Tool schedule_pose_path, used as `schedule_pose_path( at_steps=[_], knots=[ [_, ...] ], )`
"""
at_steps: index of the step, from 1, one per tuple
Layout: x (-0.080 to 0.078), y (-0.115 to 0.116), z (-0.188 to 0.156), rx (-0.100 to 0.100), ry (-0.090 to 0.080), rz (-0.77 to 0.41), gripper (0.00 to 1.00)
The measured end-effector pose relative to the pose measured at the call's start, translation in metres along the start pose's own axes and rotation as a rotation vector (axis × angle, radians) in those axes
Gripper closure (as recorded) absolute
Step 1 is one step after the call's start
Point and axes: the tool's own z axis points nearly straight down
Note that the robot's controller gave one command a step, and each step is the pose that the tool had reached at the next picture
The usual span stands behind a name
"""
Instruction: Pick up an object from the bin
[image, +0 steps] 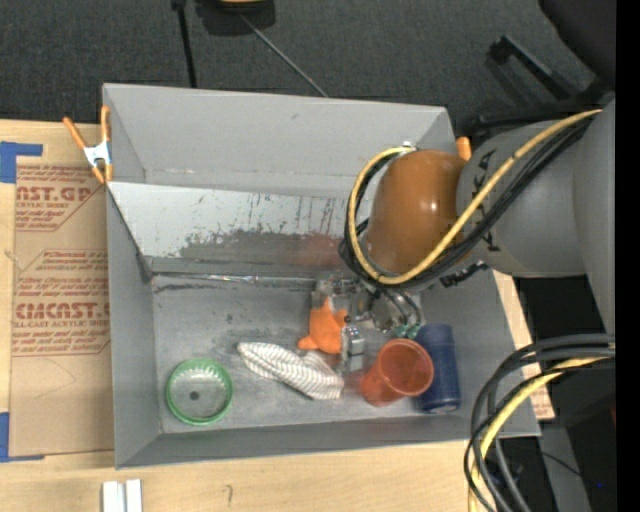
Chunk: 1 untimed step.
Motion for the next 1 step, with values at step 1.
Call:
schedule_pose_path(
  at_steps=[1],
  knots=[
    [0.0274, 0.0232, -0.0055, 0.001, -0.001, 0.208, 0.0]
  ],
)
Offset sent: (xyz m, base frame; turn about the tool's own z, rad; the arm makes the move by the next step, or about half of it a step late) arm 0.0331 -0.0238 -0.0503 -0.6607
